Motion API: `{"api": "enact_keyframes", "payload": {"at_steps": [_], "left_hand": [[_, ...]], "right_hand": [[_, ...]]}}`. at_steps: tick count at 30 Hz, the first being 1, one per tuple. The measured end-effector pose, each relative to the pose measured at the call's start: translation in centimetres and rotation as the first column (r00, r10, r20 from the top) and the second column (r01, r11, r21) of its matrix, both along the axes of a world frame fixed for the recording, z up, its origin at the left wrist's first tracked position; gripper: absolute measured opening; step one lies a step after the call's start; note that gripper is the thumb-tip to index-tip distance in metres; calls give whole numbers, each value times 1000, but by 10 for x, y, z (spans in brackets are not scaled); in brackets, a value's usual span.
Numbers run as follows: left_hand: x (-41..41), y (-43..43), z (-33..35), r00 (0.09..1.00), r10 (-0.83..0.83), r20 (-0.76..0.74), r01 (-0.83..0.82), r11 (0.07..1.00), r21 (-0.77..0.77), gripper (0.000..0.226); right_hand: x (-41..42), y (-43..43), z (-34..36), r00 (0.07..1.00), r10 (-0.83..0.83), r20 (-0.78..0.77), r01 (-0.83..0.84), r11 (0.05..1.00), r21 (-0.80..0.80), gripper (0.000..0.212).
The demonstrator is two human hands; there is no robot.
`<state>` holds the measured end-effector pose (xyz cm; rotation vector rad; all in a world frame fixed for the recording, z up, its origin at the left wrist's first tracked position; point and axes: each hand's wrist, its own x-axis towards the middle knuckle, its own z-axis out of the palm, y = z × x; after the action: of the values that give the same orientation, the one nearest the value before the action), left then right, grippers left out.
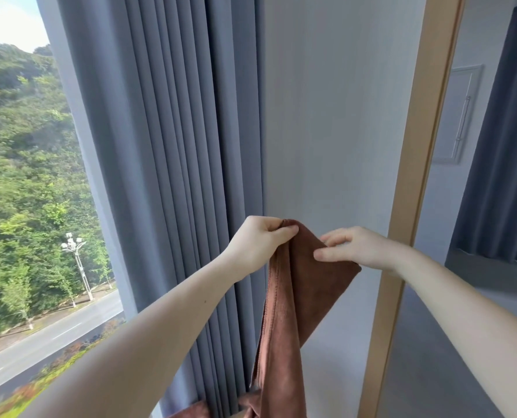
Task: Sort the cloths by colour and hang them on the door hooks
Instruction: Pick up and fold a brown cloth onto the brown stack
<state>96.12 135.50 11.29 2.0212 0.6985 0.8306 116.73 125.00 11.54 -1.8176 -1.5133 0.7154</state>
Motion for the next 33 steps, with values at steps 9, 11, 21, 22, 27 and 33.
{"api": "enact_keyframes", "payload": {"at_steps": [9,11,21,22,27,33], "left_hand": [[-20,16,5,1000,28,14,-28,999,22,25],[-26,23,3,999,31,-28,-31,999,15,20],[-42,29,14,999,-21,31,24,993,-113,16],[-42,29,12,997,-34,74,46,986,-158,18],[-37,30,8,965,-8,263,79,963,-259,16],[-33,31,14,954,32,300,32,978,-206,15]], "right_hand": [[14,-3,-2,915,-108,388,133,990,-38,36],[12,-4,11,900,-143,411,145,989,27,41],[12,5,38,949,-165,269,93,961,259,34],[12,5,35,951,-158,265,89,963,254,34],[12,2,23,983,-184,-1,168,895,414,24],[-6,10,-21,834,-71,-547,245,936,253,37]]}}
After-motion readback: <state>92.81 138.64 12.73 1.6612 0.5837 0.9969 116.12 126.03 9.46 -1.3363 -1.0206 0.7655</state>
